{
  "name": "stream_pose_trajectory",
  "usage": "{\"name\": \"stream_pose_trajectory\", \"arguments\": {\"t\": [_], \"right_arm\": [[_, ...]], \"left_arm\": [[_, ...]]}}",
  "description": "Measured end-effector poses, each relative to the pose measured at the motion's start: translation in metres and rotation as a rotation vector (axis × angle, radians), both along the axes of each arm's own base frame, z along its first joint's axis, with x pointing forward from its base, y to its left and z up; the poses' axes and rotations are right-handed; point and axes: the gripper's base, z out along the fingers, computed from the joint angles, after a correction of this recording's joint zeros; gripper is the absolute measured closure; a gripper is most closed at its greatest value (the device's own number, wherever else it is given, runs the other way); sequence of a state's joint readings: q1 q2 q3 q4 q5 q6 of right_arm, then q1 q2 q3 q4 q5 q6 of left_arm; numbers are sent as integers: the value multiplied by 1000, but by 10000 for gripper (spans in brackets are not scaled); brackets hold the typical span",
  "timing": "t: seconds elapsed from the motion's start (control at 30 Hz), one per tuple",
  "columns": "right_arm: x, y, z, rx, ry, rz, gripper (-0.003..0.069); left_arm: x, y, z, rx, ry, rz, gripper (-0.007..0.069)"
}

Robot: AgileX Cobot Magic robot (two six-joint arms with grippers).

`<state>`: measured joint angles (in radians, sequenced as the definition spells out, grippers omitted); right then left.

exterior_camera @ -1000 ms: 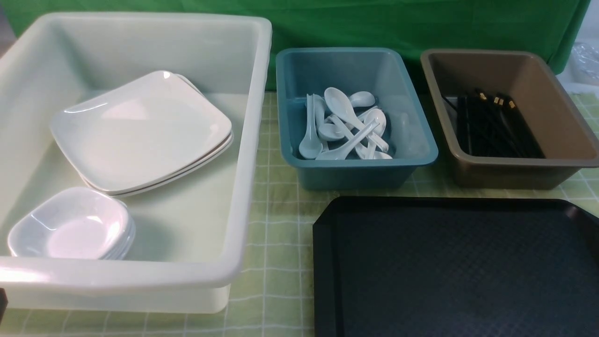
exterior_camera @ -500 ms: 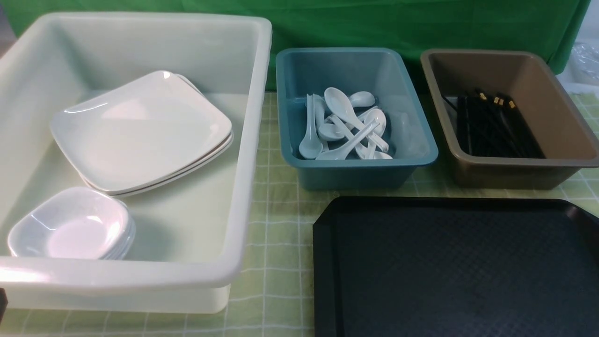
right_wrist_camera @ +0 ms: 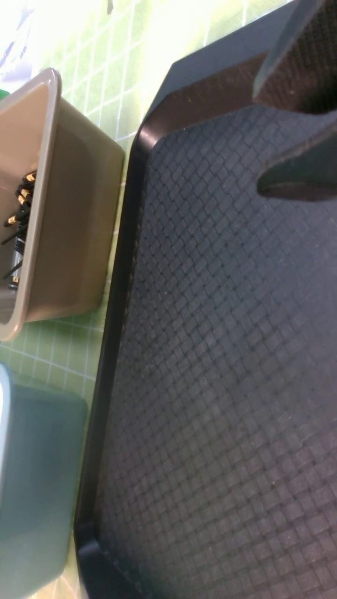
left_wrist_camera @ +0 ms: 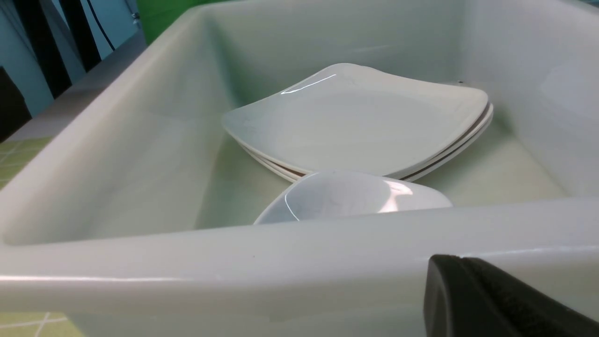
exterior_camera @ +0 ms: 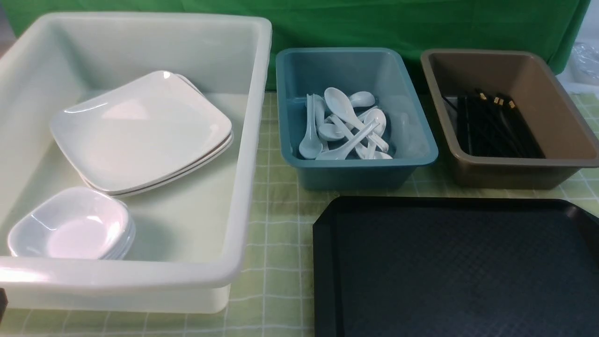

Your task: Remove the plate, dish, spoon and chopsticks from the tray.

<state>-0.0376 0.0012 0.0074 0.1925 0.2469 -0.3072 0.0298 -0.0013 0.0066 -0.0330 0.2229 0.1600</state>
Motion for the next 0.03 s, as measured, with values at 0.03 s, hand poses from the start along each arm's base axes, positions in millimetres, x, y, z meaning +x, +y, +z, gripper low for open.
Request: {"name": "stream_pose_trajectory", "arguments": {"t": [0.03], "right_arm": [[0, 0, 0, 0, 0, 0, 418]], "left_arm": [[0, 0, 0, 0, 0, 0, 622]]}}
